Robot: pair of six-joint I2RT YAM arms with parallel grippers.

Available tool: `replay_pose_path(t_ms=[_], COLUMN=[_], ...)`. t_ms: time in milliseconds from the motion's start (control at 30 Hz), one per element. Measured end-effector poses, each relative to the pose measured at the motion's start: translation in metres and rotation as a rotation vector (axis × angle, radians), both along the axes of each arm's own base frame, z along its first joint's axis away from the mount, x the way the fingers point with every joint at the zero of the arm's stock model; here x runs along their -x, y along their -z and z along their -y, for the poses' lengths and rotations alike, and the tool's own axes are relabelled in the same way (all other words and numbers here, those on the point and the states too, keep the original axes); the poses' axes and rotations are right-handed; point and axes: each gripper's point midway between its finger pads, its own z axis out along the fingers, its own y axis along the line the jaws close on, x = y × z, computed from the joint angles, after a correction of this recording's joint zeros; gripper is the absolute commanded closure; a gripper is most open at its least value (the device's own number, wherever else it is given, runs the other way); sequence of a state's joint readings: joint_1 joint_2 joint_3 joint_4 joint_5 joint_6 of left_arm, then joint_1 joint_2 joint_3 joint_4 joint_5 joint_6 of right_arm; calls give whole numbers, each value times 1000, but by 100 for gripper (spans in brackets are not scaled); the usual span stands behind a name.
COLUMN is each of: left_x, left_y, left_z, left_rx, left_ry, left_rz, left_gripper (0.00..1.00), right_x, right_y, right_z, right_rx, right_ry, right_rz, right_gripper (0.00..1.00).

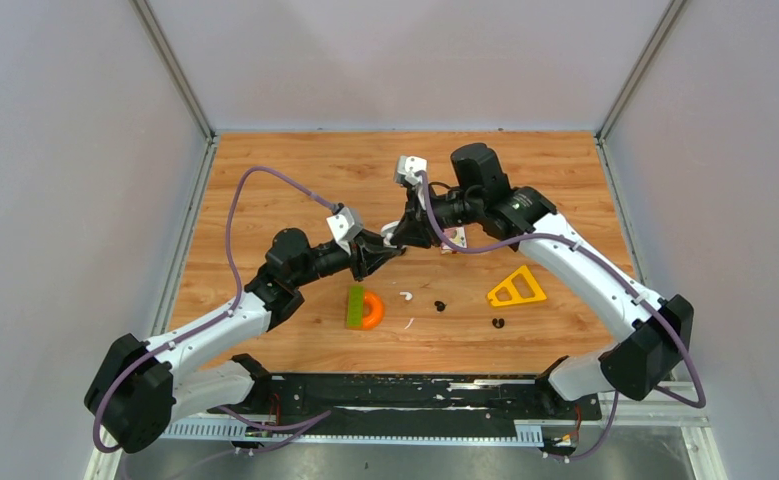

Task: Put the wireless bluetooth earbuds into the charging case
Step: Place the earbud in the charging case.

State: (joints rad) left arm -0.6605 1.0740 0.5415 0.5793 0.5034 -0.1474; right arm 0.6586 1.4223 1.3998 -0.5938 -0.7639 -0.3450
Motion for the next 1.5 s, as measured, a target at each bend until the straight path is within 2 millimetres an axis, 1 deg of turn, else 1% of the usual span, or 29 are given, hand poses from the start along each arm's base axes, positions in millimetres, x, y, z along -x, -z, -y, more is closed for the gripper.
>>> replay_pose_path(t_ms=[233,333,433,700,1000,1200,1333,1367,1500], left_x=[-2,-1,-1,0,1,1,2,2,3], left_y=[8,7,6,5,-4,-5,-5,-5,-6], left_z=[-2,-2,-2,-2,-1,0,0,0,0], left_rx=[-18,-15,-12,-8,16,21,20,20,22], left_ry=[-17,-13,-12,-7,0,4,8,10,12], left_rz=[-22,-19,-15,-9,19,24,24,24,26], left_gripper=[100,100,100,100,100,100,100,100,100], right_x=[-3,-3,-5,-8,-13,-14,-11,-10,-5], right_y=[9,12,10,9,1,1,2,1,-3], right_z=[-3,-2,-1,2,8,9,9,9,10], right_rx=[33,46,50,70,96,103,116,120,138], right_ry=[2,9,19,38,72,79,75,75,61], right_rz=[-49,-56,-45,-35,-9,-4,-5,-4,12], right_gripper=[78,75,72,69,64,63,60,58,55])
